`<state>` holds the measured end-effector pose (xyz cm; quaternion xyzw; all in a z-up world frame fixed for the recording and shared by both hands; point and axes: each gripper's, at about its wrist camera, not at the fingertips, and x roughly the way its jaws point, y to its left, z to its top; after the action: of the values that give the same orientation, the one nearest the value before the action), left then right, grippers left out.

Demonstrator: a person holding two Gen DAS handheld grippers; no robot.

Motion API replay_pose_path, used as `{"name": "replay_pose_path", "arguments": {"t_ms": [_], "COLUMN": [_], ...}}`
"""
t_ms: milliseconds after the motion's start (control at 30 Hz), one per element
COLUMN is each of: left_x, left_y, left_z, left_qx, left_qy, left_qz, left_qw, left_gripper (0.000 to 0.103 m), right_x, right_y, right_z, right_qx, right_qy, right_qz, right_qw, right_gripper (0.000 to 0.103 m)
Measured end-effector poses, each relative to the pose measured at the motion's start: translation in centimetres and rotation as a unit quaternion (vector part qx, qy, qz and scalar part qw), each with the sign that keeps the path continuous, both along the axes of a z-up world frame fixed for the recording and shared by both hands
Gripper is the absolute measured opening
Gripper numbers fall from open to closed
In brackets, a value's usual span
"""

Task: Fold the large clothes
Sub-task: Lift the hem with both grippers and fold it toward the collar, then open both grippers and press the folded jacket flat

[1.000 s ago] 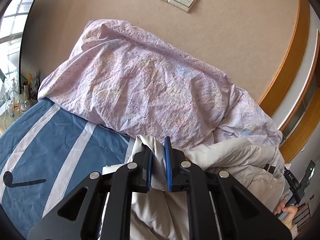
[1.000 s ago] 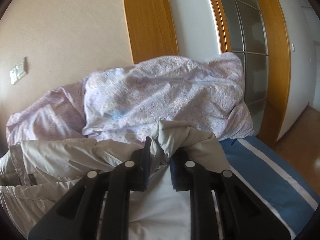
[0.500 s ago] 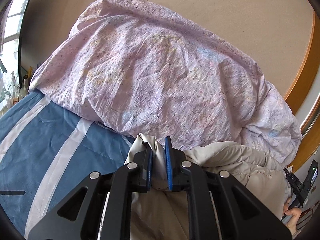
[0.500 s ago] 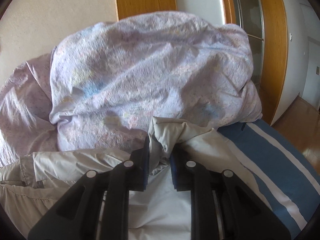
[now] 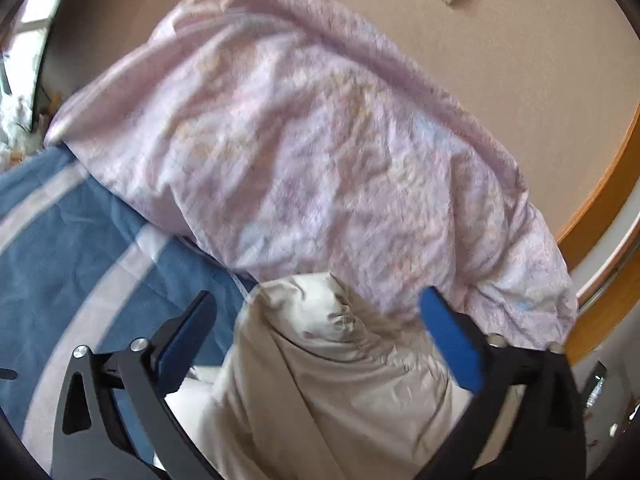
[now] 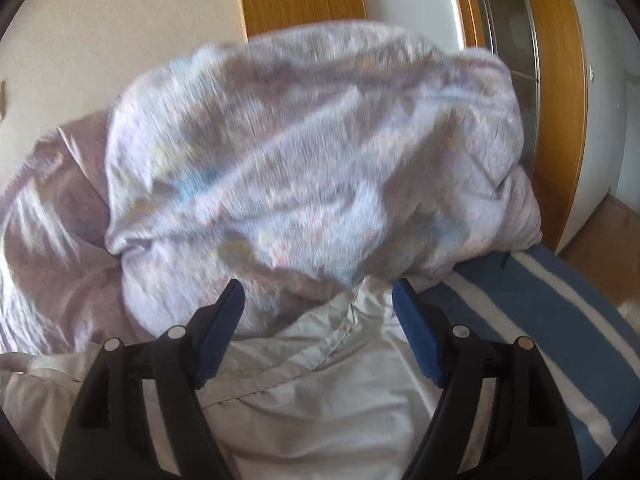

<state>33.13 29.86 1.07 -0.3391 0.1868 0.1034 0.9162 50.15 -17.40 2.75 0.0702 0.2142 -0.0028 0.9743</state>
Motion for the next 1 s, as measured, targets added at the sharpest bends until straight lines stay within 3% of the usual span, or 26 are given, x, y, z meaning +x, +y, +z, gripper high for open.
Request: {"name": "replay_pose_path", "arguments": {"t_ms": [167,333,567,800,1000], "left_x": [-2.1,-4.7,-5.9,-3.1,-1.2], "left_y": [-0.6,-4.0,-8.4,-10.0,-8.3], "left_z": [2.6,3.7,1.8,-0.8,-3.2], "left_qx": [0.019,0.084,0.139,0.211,0.193], "left_qy": [-0.006,0.008,0.044,0.098,0.135], "left_qz": [-0.012,-0.03,-0.051,-0.025,0.001], "left_qw": [0.9997,0.996,0.988,0.9722,0.9718], "left_gripper": [0.102,0.102,0.102,0.102,0.102], "right_x": [-3.9,-7.1,-8.2,-5.6,-3.6], "right_y": [-0.3,-0.8,-0.6,-0.5,0.5], "right_z": [2.2,1.7,-1.3,-4.9,-7.4], "right_qx": [-0.027,-0.04,-0.056,-0.078,-0.111], "right_qy": [-0.017,0.006,0.046,0.098,0.131], "right_qz": [0.027,0.075,0.088,0.066,0.043], "right_qw": [0.999,0.996,0.993,0.99,0.984], "right_gripper": [0.077,0.077,0.074,0.07,0.074]}}
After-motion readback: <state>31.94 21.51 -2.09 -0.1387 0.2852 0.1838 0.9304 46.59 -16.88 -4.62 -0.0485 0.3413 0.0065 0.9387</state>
